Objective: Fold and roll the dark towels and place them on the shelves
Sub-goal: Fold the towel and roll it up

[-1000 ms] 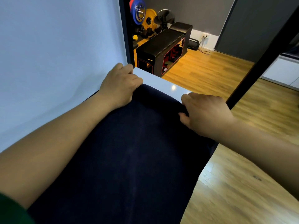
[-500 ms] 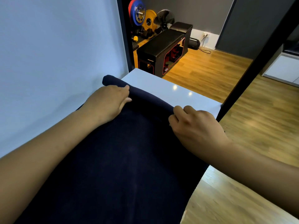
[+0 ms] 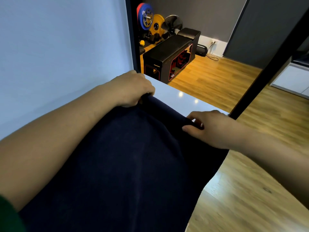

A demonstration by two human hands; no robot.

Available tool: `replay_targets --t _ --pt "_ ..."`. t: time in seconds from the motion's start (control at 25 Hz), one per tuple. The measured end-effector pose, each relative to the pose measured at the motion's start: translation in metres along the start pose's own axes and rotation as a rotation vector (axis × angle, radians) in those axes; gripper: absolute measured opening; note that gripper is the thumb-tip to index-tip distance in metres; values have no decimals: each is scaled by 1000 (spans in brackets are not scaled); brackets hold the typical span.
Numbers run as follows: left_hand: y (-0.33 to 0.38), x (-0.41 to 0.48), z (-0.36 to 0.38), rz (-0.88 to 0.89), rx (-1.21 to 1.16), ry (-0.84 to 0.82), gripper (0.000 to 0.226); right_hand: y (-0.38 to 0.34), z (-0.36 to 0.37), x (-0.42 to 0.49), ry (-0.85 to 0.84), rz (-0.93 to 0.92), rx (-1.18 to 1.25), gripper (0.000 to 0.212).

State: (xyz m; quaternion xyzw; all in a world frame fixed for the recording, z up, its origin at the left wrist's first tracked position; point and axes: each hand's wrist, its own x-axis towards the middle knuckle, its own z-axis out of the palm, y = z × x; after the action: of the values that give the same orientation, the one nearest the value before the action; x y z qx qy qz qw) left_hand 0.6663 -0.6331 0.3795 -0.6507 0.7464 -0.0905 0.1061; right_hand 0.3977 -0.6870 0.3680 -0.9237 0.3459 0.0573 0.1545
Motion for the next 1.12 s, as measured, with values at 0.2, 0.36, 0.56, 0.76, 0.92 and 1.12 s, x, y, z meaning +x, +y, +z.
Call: replay_targets --t 0.2,0.36,0.56,0.76,0.92,1.12 --pt "8 -10 28 -140 -269 125 28 -4 1 -5 46 -80 -293 47" --pt "11 -19 48 -142 -253 300 34 -5 13 -6 279 -214 -510 34" --pt "14 -47 47 -90 -347 383 43 -14 14 -14 427 -228 -572 30" --pt "-1 -58 35 -97 -282 330 46 -32 25 -22 504 -278 -601 21" --pt "-5 -39 17 -23 -89 176 45 -40 38 -32 583 -430 -689 21" --pt "-4 -36 34 2 -90 355 26 -42 21 -33 470 -374 -360 27"
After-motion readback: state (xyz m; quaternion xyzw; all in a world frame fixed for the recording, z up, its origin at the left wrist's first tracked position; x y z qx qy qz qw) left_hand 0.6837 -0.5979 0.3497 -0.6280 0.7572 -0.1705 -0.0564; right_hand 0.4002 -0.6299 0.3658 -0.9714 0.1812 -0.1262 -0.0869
